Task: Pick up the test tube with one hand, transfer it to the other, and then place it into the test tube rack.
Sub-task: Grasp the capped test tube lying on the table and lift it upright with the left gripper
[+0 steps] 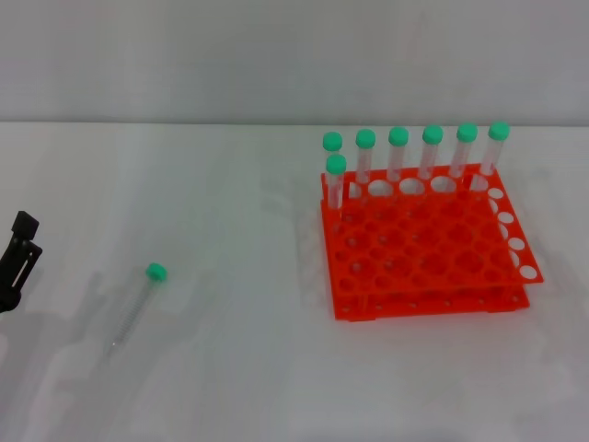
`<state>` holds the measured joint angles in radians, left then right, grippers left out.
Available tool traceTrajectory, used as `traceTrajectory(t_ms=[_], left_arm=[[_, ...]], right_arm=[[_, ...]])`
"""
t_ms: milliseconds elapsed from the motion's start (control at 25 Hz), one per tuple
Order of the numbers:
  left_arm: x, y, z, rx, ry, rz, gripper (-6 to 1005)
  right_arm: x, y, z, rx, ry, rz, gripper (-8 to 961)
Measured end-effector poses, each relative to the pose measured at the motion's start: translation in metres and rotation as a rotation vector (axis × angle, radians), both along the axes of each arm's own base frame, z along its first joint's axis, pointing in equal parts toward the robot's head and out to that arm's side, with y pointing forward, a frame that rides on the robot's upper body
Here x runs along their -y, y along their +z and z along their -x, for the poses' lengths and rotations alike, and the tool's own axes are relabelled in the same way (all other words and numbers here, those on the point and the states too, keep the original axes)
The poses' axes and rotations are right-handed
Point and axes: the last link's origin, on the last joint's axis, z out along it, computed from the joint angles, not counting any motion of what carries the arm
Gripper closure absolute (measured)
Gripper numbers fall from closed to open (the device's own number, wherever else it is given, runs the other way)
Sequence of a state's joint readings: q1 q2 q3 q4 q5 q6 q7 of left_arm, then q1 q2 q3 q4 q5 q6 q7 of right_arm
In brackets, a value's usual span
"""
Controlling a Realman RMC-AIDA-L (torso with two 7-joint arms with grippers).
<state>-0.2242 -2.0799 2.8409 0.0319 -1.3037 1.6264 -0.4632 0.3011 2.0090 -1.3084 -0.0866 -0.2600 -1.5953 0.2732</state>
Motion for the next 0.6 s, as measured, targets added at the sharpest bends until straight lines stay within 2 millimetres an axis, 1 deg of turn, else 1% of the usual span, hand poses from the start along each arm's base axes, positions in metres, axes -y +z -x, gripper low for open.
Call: traceTrajectory(t_ms=[120,240,440,600], left_arm=[[0.000,0.000,0.000,0.002,-0.001,0.001,140],[-0.002,0.000,-0.001,0.016,-0.007,0.005,142],[-0.005,0.003,-0.001,0.095,-0.029,0.056,146],[-0.010,0.008,0.001,0.142,-0.057,0.140,149]], right_arm=[[-0.003,0.004,-0.001,-0.081,0.003,0.039,83],[-0.004,0.009,-0.005,-0.114,-0.003,0.057,83],[-0.002,0.011,-0.009,-0.097,-0.021,0.047,83],[0.001,0.009,-0.009,-0.041,-0.030,0.016,83]])
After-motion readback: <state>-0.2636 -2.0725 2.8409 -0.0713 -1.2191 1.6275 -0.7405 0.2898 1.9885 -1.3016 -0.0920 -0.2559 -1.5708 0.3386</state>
